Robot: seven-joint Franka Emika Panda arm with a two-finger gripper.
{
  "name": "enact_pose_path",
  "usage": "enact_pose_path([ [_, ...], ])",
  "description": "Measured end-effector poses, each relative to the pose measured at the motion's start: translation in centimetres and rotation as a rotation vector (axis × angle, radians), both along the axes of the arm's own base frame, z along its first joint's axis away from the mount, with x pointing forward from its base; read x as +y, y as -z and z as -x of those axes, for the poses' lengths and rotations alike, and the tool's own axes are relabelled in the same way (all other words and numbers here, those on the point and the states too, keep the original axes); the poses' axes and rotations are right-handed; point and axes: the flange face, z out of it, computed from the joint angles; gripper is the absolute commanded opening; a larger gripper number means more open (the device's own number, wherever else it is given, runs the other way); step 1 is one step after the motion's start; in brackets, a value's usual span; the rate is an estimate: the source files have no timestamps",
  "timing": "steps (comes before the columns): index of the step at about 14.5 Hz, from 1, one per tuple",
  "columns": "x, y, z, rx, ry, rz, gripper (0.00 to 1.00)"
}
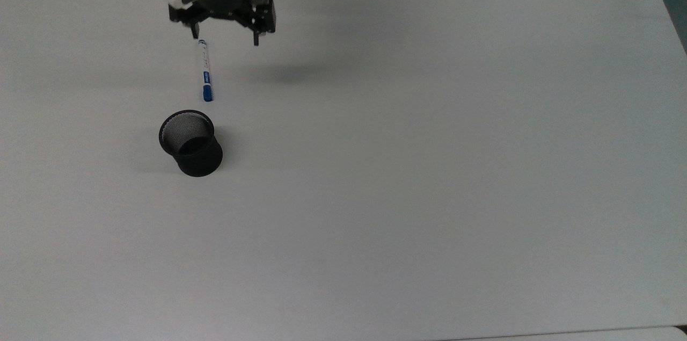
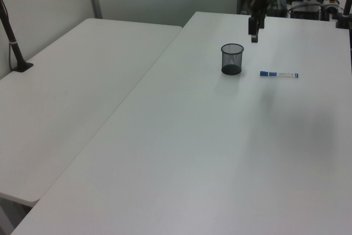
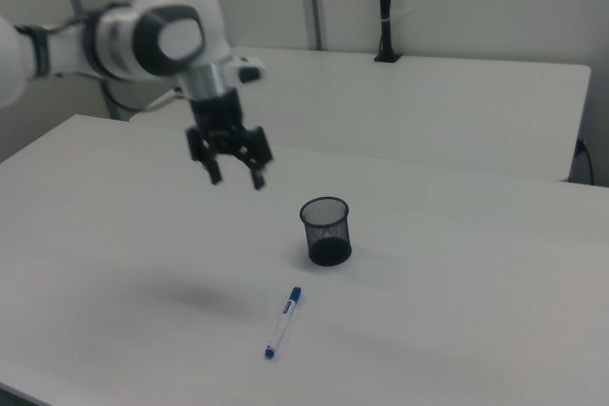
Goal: Remove the marker
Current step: 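Carry the held marker away from the cup and raise it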
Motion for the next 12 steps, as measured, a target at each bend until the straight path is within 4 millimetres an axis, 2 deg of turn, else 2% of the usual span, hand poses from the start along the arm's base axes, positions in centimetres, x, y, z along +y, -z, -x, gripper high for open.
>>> enact_pose_path([
  [2,2.1,-3.4,1.7,0.012,0.033,-0.040,1.00],
  [3,2.5,-4.5,2.2,0.019,0.039,-0.057,1.00],
  [12,1.3,-5.9,2.3,-0.006,0.124,-0.104,1.00],
])
